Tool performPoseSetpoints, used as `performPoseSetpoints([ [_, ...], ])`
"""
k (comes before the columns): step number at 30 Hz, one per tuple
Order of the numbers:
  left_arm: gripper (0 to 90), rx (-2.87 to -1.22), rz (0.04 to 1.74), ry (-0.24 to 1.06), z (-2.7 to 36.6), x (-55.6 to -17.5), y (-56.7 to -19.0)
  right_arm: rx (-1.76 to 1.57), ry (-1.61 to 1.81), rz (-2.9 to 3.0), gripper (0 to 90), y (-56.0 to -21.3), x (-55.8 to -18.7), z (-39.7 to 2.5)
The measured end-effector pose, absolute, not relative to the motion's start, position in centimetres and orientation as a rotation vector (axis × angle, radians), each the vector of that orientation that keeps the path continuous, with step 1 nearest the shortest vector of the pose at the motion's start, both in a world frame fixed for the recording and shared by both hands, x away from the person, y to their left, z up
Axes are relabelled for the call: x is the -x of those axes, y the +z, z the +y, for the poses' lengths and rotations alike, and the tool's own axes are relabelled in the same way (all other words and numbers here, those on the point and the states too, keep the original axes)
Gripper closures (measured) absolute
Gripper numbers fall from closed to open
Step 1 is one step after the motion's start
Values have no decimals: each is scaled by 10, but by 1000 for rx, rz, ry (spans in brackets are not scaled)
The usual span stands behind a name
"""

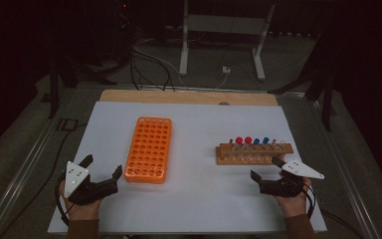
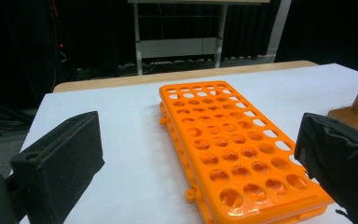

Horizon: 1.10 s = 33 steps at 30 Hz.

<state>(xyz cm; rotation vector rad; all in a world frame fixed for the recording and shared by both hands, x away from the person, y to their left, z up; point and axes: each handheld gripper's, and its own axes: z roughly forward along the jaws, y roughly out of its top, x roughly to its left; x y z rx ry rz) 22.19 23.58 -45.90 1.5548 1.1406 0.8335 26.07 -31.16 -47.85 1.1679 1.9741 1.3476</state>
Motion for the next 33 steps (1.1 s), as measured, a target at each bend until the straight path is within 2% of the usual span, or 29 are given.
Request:
performPoseSetpoints([
  [14,11,-1546,1185,838,235,-226,-462,-1176,1370,1976,16,-477,-261,-308],
  [23,11,-1540,1198,838,236,-227,-464,-1157,1367,1954,54,-464,-259,-307],
  [29,11,-1541,1209,829,235,-229,-467,-1189,1371,1904,101,-448,-268,-324],
  [33,11,-1537,1212,830,235,-229,-467,-1204,1344,1857,184,-438,-277,-330],
])
